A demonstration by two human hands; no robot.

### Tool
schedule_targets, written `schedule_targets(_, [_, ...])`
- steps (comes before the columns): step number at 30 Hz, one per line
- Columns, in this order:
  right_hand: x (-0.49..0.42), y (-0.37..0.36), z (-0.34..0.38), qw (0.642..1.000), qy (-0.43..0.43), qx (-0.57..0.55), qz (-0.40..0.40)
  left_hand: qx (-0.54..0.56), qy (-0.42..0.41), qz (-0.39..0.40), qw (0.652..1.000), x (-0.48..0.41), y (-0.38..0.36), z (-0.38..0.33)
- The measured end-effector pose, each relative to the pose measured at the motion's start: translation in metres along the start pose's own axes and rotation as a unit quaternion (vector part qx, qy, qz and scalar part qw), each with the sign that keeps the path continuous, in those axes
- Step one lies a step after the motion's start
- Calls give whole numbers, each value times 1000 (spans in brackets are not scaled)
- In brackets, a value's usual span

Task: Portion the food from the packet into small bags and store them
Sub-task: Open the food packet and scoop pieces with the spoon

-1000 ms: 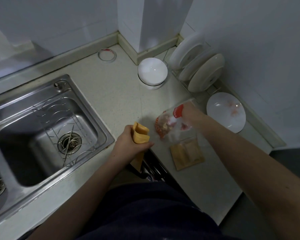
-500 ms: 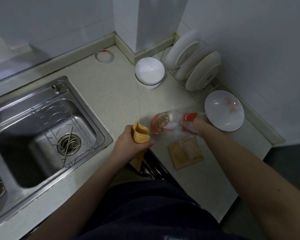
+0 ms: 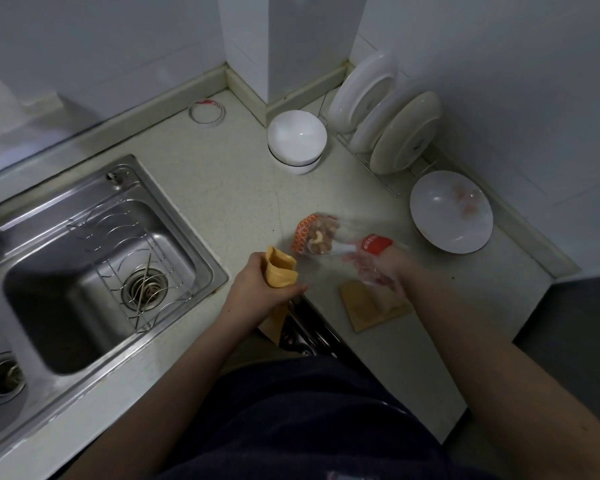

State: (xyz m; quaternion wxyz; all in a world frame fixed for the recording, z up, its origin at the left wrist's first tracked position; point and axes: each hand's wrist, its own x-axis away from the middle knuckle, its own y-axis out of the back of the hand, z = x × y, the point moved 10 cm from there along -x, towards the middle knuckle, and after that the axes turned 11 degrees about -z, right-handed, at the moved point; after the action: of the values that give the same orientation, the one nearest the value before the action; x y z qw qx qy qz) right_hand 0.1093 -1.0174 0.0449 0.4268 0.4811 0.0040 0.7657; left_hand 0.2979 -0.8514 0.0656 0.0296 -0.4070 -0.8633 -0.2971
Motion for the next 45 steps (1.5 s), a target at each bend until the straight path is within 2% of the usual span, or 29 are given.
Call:
schedule_targets(3, [9, 11, 13, 999, -5, -6, -35, -8, 1, 5, 1000, 1, -2, -1])
schedule_targets(11, [39, 61, 66, 982, 117, 72, -127, -14, -22, 25, 999, 4, -10, -18])
schedule_targets(15, [40, 68, 73, 977, 134, 86, -144, -22, -39, 35, 998, 6, -14, -26])
schedule_targets(22, [49, 77, 76, 979, 127, -47, -155, -16, -50, 38, 998, 6, -13, -34])
schedule_targets(27, [69, 80, 73, 964, 144, -141, -176, -4, -60, 41, 997, 5, -12, -43])
schedule_targets(31, [78, 74, 64, 950, 125, -219, -184, 2, -67, 41, 997, 1, -12, -50])
schedule_targets(37, [82, 74, 51, 926, 136, -265, -231, 2, -83, 35, 996, -6, -10, -62])
schedule_targets(45, [82, 63, 37, 898, 136, -357, -218, -8, -128, 47, 991, -8, -17, -90])
